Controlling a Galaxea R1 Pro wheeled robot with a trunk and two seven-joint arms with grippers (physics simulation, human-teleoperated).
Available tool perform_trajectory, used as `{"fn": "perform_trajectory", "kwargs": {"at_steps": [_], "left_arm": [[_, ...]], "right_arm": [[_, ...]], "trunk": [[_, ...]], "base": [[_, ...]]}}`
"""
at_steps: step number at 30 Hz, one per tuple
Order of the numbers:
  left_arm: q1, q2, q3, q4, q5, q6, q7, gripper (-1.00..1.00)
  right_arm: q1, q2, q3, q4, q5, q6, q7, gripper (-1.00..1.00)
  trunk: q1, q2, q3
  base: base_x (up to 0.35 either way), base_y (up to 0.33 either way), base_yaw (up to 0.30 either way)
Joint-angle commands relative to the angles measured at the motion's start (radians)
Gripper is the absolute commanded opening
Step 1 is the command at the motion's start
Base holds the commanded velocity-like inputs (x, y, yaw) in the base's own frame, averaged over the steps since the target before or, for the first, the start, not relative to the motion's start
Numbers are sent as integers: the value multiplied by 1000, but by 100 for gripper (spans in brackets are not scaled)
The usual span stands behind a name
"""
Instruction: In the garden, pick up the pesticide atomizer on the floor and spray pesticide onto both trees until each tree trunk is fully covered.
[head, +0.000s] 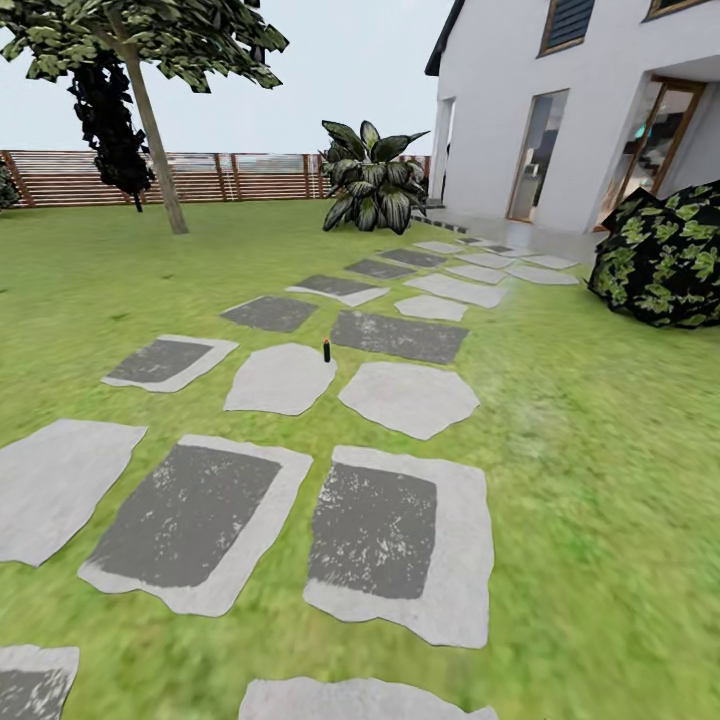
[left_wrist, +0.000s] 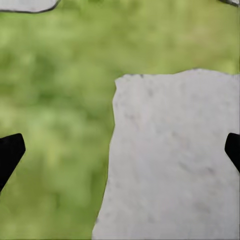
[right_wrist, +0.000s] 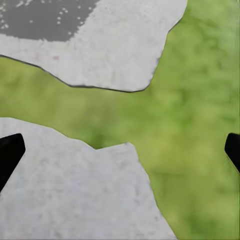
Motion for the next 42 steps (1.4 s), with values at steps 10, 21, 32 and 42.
{"fn": "perform_trajectory", "kwargs": {"at_steps": [10,21,32,42], "left_arm": [[0,0,0,0,2,1,0,100],[0,0,-1,0,-2,2,0,100],[0,1,0,1,-2,3,1,100],[0,1,0,2,-2,3,1,100]], "right_arm": [[1,0,2,1,0,0,0,100],[0,1,3,1,1,0,0,100],[0,1,2,1,1,0,0,100],[1,1,2,3,1,0,0,100]], "trunk": [[0,0,0],[0,0,0],[0,0,0],[0,0,0]], "base": [[338,0,0],[338,0,0],[338,0,0],[338,0,0]]}}
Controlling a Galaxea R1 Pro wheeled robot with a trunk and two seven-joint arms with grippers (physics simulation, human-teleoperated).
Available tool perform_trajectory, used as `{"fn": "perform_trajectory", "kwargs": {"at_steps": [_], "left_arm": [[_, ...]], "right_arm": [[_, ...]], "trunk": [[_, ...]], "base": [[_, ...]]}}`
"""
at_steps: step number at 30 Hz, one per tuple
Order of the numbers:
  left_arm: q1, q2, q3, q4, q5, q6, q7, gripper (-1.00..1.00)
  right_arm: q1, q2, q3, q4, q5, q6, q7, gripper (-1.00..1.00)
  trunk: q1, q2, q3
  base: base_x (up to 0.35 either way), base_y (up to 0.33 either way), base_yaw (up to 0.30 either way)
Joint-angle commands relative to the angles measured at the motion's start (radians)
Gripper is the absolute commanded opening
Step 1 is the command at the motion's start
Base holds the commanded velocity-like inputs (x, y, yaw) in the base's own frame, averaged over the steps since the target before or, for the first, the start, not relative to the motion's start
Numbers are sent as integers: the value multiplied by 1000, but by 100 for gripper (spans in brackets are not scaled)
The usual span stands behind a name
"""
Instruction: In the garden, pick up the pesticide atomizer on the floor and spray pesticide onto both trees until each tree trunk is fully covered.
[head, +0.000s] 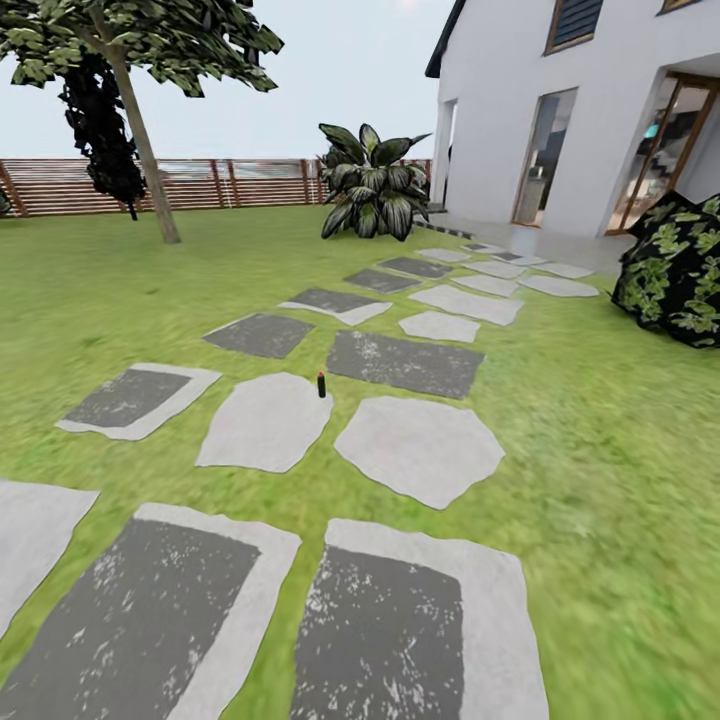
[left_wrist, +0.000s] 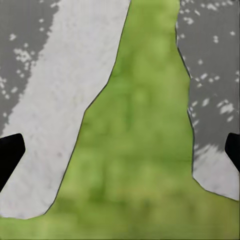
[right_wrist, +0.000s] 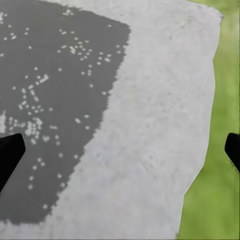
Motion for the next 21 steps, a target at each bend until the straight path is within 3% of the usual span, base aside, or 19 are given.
{"fn": "perform_trajectory", "kwargs": {"at_steps": [1,21], "left_arm": [[0,0,0,0,0,0,0,100],[0,-1,-1,0,-1,0,0,100]], "right_arm": [[0,0,0,0,0,0,0,100],[0,0,1,1,0,0,0,100]], "trunk": [[0,0,0],[0,0,0]], "base": [[338,0,0],[338,0,0]]}}
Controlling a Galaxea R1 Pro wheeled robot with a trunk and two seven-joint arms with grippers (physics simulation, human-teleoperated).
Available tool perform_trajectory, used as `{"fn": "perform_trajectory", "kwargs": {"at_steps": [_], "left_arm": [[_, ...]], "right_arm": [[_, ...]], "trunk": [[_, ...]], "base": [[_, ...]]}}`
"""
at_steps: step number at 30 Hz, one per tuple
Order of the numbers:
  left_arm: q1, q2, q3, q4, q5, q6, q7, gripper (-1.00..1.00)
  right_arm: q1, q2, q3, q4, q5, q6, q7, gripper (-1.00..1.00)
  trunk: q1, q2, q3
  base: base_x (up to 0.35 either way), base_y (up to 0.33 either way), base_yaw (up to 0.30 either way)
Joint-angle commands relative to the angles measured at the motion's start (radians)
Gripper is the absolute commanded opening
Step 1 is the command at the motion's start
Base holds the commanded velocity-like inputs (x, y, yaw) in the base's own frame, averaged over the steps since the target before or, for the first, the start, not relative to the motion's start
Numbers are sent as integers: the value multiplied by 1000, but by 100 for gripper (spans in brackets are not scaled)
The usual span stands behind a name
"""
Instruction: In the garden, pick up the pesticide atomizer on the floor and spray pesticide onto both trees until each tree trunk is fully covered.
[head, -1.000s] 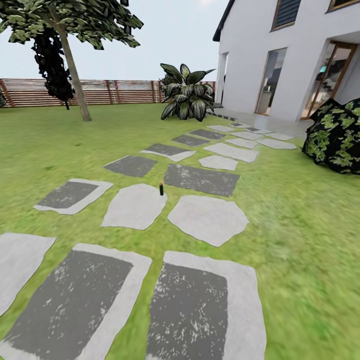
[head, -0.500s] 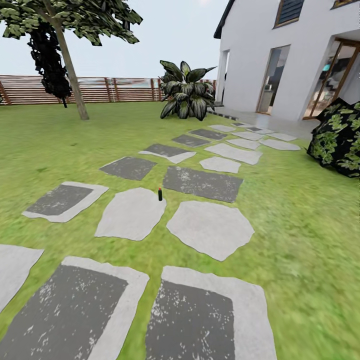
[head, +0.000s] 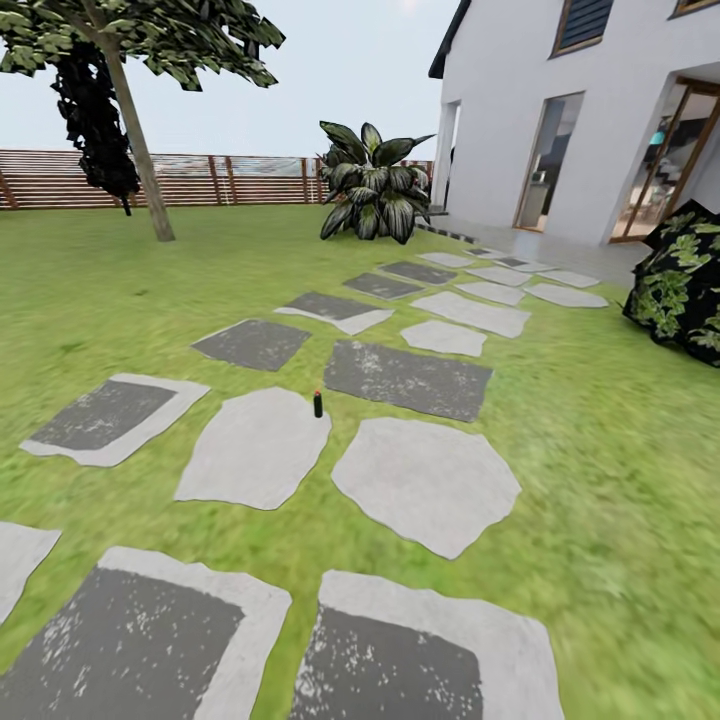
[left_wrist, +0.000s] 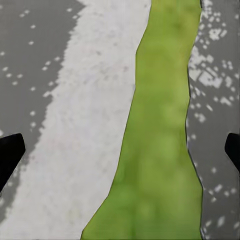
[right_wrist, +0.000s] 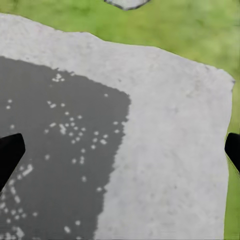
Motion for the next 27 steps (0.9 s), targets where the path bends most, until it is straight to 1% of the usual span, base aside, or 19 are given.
{"fn": "perform_trajectory", "kwargs": {"at_steps": [1,6,27], "left_arm": [[0,0,0,0,0,0,0,100],[0,0,0,0,0,0,0,100],[0,1,0,0,0,0,0,100]], "right_arm": [[0,0,0,0,0,0,0,100],[0,1,-1,28,-1,0,0,100],[0,0,-1,31,-2,0,0,100]], "trunk": [[0,0,0],[0,0,0],[0,0,0]], "base": [[338,0,0],[338,-36,0],[336,-90,0]]}}
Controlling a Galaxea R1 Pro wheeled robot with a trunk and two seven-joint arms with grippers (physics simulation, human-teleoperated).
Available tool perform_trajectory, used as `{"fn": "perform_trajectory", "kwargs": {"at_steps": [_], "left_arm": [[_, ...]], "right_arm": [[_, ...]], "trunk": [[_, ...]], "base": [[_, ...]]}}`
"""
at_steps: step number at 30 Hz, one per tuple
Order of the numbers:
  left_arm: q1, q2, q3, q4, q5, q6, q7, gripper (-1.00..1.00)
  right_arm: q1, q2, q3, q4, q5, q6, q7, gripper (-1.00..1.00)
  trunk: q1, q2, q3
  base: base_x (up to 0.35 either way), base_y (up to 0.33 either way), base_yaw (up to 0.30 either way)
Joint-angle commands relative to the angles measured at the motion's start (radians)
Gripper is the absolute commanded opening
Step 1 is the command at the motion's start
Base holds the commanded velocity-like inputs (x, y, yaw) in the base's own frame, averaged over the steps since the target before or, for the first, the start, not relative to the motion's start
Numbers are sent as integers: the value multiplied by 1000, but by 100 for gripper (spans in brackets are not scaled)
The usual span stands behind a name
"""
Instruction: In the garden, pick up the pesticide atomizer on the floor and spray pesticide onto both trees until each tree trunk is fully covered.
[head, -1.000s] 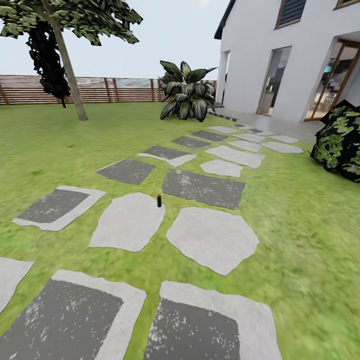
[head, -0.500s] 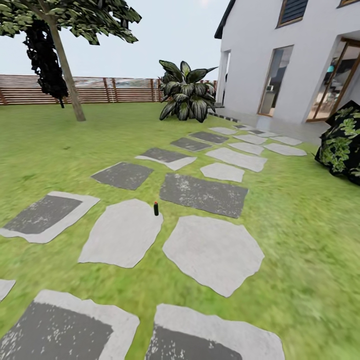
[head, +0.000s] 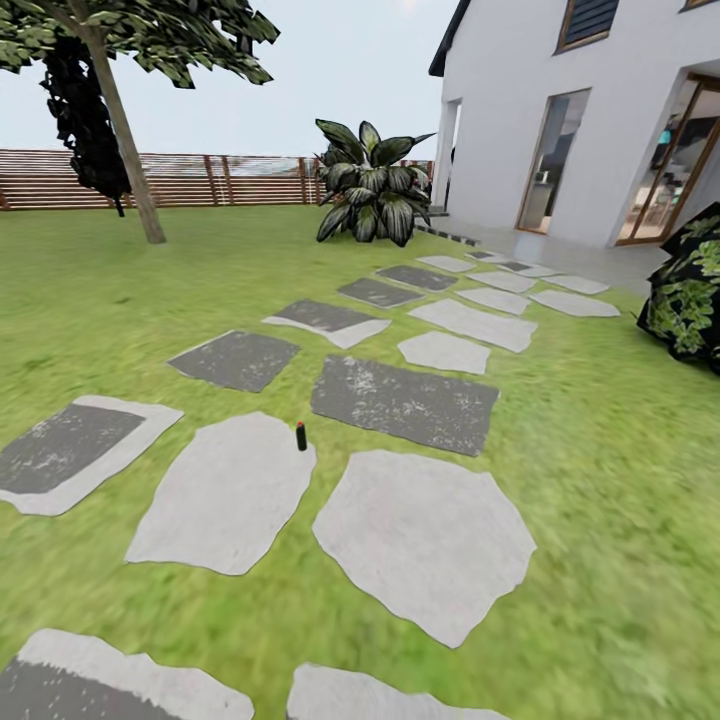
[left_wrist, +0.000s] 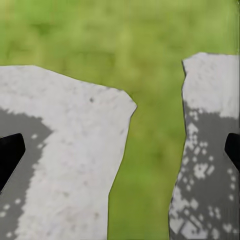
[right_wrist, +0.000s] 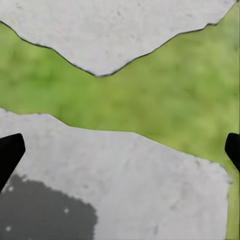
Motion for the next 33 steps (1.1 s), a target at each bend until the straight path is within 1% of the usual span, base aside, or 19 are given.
{"fn": "perform_trajectory", "kwargs": {"at_steps": [1,33], "left_arm": [[0,0,0,0,0,0,0,100],[0,-1,0,0,0,0,0,100]], "right_arm": [[0,0,0,0,0,0,0,100],[1,1,0,0,0,0,0,100]], "trunk": [[0,0,0],[0,0,0]], "base": [[335,-94,0],[335,-95,0]]}}
